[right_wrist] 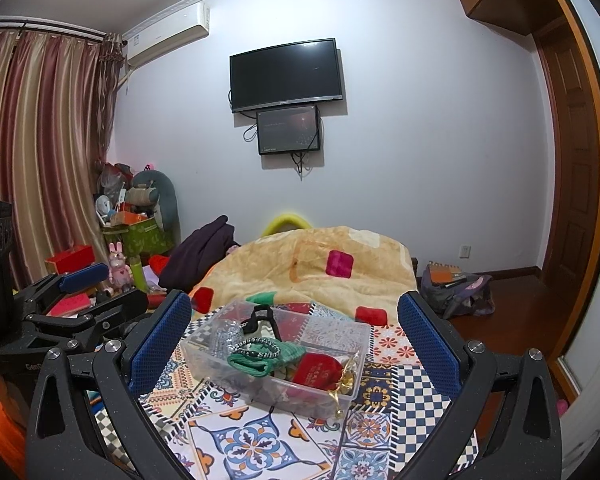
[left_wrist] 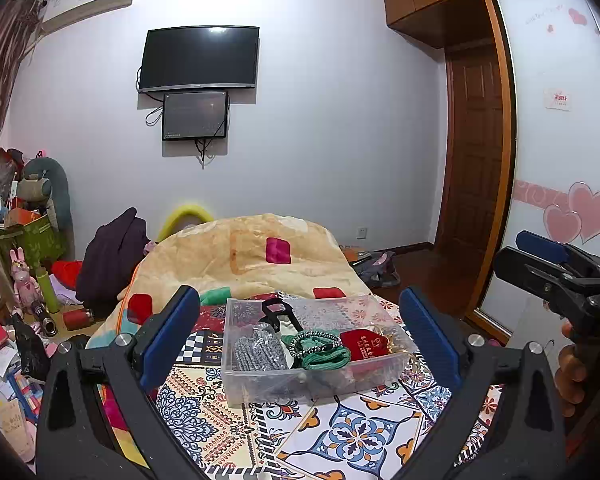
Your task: Organize soft objects
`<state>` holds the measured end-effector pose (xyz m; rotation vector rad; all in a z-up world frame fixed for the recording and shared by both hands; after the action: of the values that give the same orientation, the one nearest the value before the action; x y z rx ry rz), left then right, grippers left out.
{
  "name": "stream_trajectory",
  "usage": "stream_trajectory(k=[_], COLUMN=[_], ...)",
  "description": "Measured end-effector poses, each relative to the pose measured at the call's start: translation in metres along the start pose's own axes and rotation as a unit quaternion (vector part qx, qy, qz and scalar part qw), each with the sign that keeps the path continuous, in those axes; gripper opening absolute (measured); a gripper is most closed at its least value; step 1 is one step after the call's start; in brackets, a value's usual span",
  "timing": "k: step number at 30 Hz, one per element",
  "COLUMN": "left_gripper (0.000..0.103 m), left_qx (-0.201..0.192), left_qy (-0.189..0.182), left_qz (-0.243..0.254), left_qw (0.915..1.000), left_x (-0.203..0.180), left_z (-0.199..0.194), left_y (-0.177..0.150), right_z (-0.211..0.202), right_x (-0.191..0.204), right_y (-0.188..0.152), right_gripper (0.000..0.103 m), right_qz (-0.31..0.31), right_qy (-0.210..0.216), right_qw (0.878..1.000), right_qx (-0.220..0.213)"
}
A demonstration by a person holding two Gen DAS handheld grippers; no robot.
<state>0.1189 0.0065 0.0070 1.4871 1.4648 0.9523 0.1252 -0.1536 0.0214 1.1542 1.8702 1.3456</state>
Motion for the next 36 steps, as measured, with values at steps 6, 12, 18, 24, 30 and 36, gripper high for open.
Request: stream_trajectory(k=[6, 12, 18, 24, 30, 36], left_gripper=[0.103, 0.103, 0.103, 0.103, 0.103, 0.103], left_qx=[0.000, 0.001, 0.004, 0.002, -0.002, -0.004], left_qy=[-0.001, -0.003, -0.006, -0.015, -0.020, -0.021], left_qz=[0.000, 0.002, -0.004, -0.006, 0.001, 0.008], left_qw=[1.0000, 1.0000, 1.0000, 0.9999, 0.9998, 0.9997], left_x=[-0.0017, -0.0041, -0.0029, -0.0041, -0.0072, -0.0098], left_z=[-0.0003, -0.0001, 0.0016, -0.0002, -0.0041, -0.0071], left_y=[0.0010, 0.0011, 0.0006, 0.0005, 0.0018, 0.0022], right_z=[-0.0008, -0.0019, -0.0024, -0.0033, -0.0031, -0.0020], right_x=[0.0008, 0.0014, 0.0019, 0.0028, 0.0051, 0.0075], right_y=[0.0002, 0.0011, 0.0017, 0.0020, 0.0008, -0.0007], right_gripper=[0.103, 0.103, 0.103, 0.103, 0.103, 0.103], right_qz=[0.001, 0.004, 0.004, 0.005, 0.005, 0.004], right_qy=[0.003, 0.004, 0.005, 0.006, 0.007, 0.010], right_qw=[1.000, 1.000, 1.000, 1.000, 1.000, 1.000], right_qx=[0.000, 0.000, 0.000, 0.001, 0.004, 0.007])
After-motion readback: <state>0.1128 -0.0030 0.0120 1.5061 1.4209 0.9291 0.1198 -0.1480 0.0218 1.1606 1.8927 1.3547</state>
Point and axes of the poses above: each gripper's, at about its wrist camera, not at the fingertips, and z roughly the way its jaws point, x to its left, y to its top, the point moved 10 cm from there along z, roughly the way its jaws point, and after that the axes turned 6 degrees about x, right-handed, at the moved point
